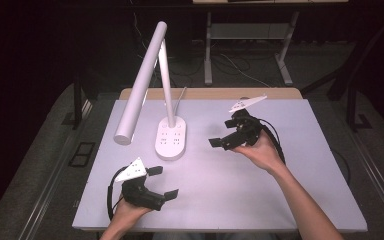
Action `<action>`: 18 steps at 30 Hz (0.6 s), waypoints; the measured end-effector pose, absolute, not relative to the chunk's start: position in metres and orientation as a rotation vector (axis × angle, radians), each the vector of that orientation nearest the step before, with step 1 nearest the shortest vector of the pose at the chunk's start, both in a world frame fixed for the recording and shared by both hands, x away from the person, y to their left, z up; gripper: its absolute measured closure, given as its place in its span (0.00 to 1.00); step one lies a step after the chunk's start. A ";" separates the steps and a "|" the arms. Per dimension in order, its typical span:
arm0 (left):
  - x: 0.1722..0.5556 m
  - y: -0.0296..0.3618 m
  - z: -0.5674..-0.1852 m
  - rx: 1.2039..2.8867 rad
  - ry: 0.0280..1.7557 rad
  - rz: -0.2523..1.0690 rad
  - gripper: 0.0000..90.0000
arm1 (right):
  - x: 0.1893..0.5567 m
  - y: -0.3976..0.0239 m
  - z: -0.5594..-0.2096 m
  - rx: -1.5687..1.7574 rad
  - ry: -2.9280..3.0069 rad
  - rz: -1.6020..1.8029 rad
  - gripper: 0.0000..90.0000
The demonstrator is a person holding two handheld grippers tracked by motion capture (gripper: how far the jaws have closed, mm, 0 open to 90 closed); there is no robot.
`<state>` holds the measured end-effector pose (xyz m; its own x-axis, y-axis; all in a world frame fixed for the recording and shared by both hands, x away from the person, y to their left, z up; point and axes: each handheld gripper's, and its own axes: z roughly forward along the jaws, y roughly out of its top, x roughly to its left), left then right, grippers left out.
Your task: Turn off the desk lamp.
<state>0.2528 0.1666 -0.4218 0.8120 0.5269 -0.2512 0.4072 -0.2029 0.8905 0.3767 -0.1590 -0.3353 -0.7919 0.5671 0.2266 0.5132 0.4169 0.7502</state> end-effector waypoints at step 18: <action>0.253 0.169 -0.421 1.819 0.718 0.127 0.00 | 0.410 -0.126 -0.333 0.952 2.620 1.366 0.01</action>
<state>0.2530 0.1689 -0.4214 0.8090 0.5291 -0.2560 0.4088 -0.1936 0.8918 0.4101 -0.1264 -0.3325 -0.8114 0.5339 0.2381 0.5010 0.4251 0.7538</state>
